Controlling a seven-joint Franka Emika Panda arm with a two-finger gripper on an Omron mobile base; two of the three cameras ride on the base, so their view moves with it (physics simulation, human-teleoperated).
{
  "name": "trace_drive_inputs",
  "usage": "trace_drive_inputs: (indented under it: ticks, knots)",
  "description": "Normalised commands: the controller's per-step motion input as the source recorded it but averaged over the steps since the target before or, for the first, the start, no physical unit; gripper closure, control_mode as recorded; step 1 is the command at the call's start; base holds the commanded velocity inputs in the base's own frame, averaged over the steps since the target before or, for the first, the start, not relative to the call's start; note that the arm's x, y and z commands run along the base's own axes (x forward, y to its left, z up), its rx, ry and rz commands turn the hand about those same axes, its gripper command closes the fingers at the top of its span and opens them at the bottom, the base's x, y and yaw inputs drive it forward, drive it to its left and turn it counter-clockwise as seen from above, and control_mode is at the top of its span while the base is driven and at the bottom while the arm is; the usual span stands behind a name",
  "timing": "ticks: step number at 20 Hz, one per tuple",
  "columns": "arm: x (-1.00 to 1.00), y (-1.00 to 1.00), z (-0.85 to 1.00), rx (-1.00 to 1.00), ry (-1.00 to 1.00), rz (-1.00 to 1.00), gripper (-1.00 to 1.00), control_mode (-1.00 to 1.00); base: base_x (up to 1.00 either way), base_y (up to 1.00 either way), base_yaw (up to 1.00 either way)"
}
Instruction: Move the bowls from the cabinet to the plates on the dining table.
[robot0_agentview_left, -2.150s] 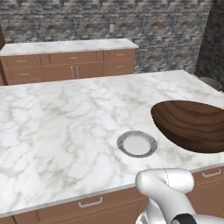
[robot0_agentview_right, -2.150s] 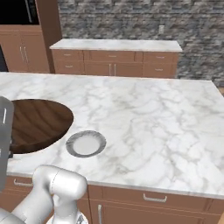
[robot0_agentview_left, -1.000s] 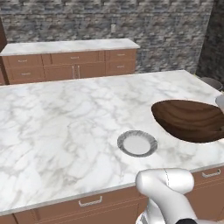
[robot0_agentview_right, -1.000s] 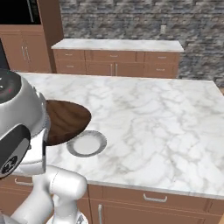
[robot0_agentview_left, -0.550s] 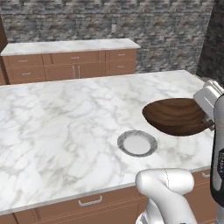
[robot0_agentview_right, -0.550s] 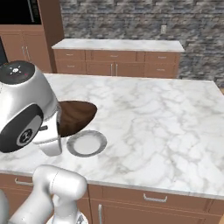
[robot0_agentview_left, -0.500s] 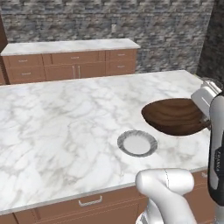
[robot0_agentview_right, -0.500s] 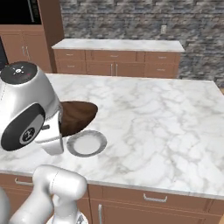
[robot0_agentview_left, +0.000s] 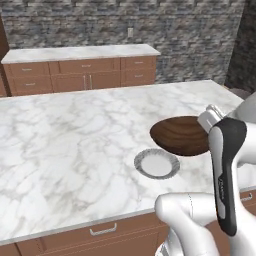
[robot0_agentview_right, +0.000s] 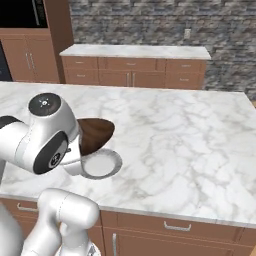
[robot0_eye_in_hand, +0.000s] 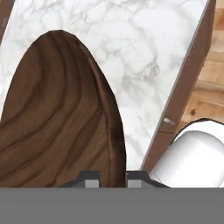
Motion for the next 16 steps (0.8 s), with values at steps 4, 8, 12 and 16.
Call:
trace_drive_inputs:
  ticks: [4,8,12,16]
  knots:
    - [0.32,0.11,-0.61,0.00,0.00,0.00,1.00,-1.00,0.00,0.00,0.00]
    - [0.38,0.00,-0.16,0.00,0.10,0.00,1.00,-1.00,0.00,0.00,0.00]
    - [0.41,0.00,-0.34,0.00,0.09,0.00,1.00,-1.00,0.00,0.00,0.00]
    - [0.49,0.00,-0.48,0.00,0.10,0.00,1.00,-1.00,0.00,0.00,0.00]
